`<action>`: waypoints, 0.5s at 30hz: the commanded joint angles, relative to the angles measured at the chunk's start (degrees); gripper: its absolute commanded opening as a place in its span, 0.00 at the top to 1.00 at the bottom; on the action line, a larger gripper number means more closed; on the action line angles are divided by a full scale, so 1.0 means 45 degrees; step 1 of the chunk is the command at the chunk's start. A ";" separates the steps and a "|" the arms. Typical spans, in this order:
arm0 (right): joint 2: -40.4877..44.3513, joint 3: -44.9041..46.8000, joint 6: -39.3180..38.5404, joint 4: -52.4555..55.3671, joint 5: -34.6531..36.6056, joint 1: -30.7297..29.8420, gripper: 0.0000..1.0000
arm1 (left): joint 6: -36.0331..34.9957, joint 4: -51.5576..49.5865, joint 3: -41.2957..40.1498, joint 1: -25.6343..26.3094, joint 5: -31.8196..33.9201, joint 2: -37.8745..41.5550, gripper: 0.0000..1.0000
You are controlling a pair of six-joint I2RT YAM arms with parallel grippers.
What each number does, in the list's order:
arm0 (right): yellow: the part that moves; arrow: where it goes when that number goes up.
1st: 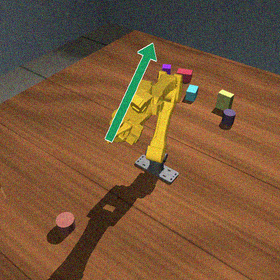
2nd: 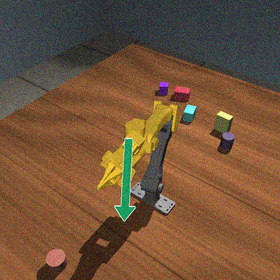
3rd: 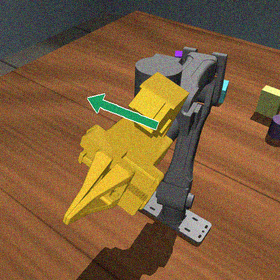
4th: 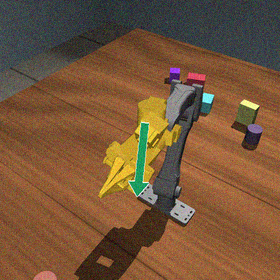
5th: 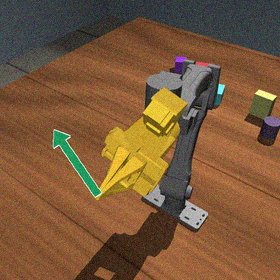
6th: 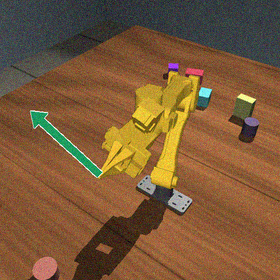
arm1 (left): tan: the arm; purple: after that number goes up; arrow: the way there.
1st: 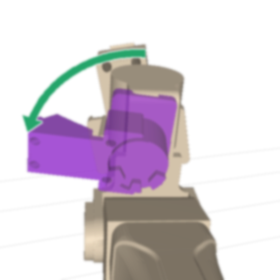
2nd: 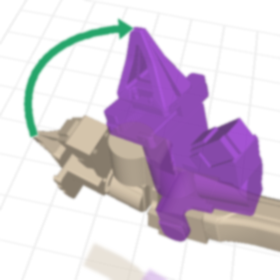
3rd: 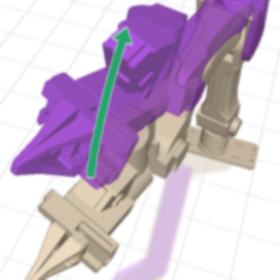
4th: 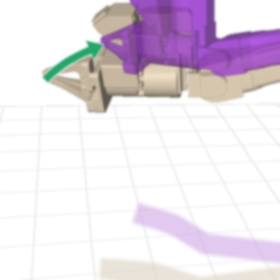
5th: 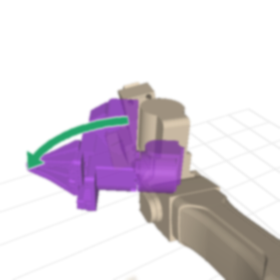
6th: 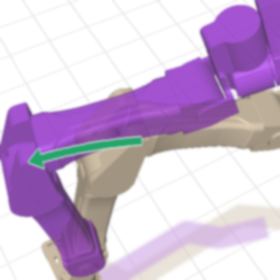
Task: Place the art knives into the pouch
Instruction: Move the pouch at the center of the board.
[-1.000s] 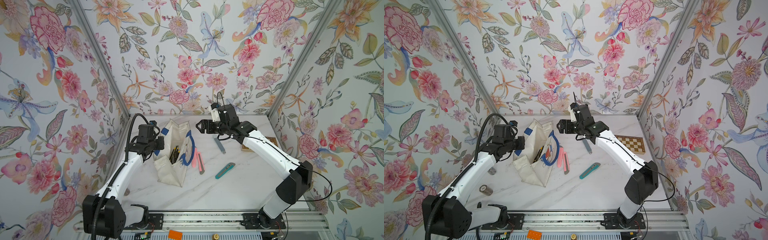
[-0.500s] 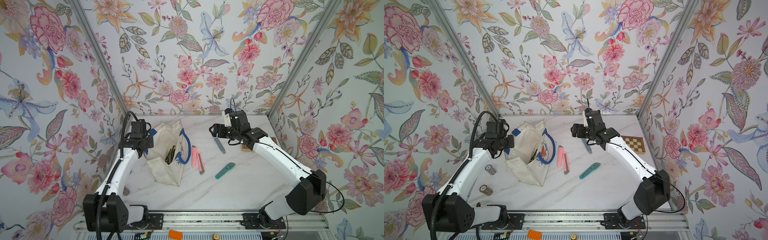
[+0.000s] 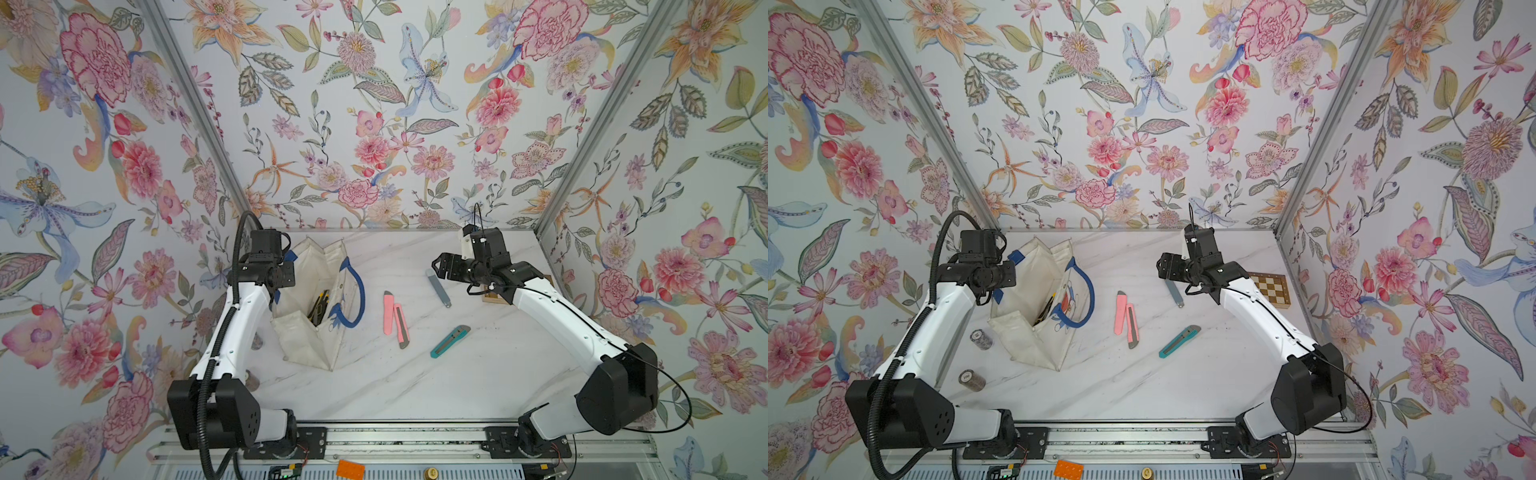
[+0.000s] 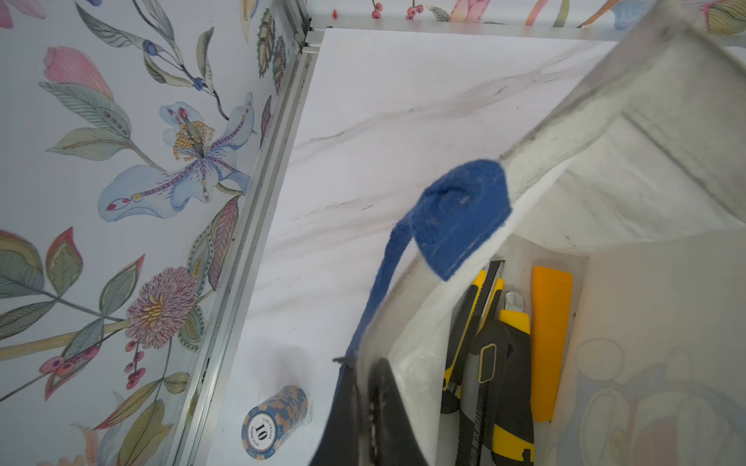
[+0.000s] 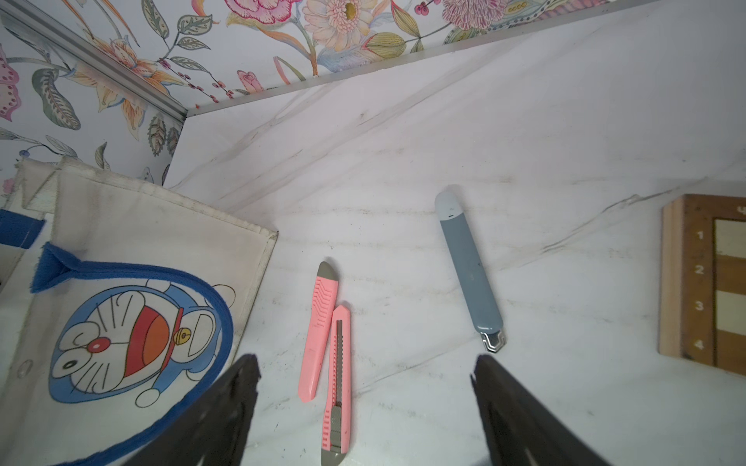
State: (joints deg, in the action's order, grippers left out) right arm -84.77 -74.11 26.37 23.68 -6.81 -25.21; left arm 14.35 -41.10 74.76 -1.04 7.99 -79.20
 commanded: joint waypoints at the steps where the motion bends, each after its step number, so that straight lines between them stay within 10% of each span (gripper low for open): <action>1: 0.0223 0.0282 -0.0078 -0.0381 -0.0262 0.0092 0.15 | 0.0130 -0.0281 0.0527 -0.0213 0.0706 -0.0085 1.00; 15: -0.0614 0.0586 -0.0956 -0.0196 -0.0290 0.0396 0.18 | 0.0728 0.0570 -0.0287 0.0662 -0.1443 -0.0458 1.00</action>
State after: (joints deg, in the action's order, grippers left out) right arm -85.08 -72.18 24.80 22.17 -9.04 -23.75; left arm 16.10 -40.23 75.94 -0.23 4.56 -80.75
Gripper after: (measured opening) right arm 0.823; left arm 0.075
